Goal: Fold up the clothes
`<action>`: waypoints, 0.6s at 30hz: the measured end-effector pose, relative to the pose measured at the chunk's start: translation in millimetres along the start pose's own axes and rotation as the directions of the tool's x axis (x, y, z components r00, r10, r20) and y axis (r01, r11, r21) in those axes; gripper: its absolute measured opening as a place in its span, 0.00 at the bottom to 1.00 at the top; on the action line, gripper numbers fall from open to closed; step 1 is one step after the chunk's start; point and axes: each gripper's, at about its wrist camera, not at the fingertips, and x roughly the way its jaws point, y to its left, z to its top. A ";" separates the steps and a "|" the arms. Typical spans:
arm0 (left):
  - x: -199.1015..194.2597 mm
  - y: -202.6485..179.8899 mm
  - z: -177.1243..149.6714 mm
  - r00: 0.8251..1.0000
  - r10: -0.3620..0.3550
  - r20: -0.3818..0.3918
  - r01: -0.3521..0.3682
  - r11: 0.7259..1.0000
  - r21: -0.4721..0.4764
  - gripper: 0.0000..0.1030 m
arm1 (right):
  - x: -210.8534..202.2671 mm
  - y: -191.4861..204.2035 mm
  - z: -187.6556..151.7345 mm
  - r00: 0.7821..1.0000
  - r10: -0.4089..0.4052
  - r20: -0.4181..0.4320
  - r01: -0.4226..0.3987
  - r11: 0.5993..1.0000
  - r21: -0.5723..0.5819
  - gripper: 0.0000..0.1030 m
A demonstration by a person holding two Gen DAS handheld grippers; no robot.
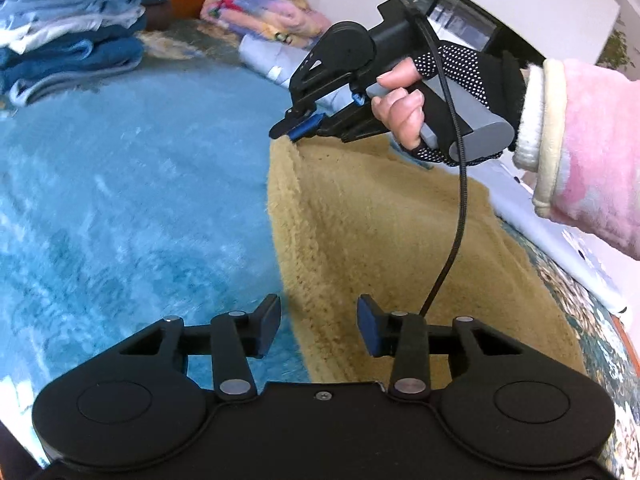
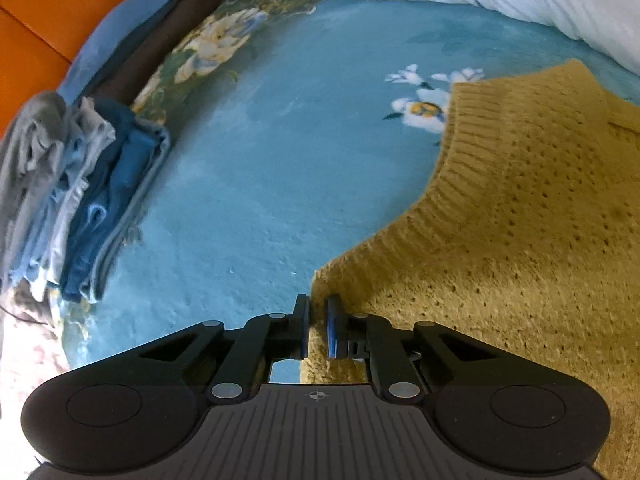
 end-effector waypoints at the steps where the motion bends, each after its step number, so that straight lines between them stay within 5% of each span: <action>1: 1.1 1.7 -0.6 1.000 0.004 -0.009 -0.004 1.000 -0.007 0.38 | 2.8 0.0 -0.9 1.000 -0.012 -0.002 0.012 1.000 -0.008 0.07; 7: 7.1 -1.2 2.2 1.000 0.010 -0.022 -0.010 1.000 -0.006 0.34 | -3.2 2.5 -4.7 0.999 -0.033 -0.005 0.032 0.998 -0.058 0.17; 10: 6.6 -5.3 5.6 0.999 0.004 -0.032 -0.005 1.000 -0.015 0.34 | -32.5 2.1 -6.2 1.000 0.023 0.010 -0.022 0.997 -0.075 0.18; 14: 7.0 -6.9 7.6 0.999 0.013 -0.053 -0.015 0.999 -0.030 0.34 | -102.4 -17.9 -24.8 0.984 0.134 0.117 -0.126 0.989 -0.074 0.21; 18: 5.2 -6.1 6.2 0.997 0.021 -0.070 -0.025 0.999 -0.048 0.34 | -177.1 -82.7 -76.8 0.950 0.179 0.256 -0.176 0.984 -0.036 0.31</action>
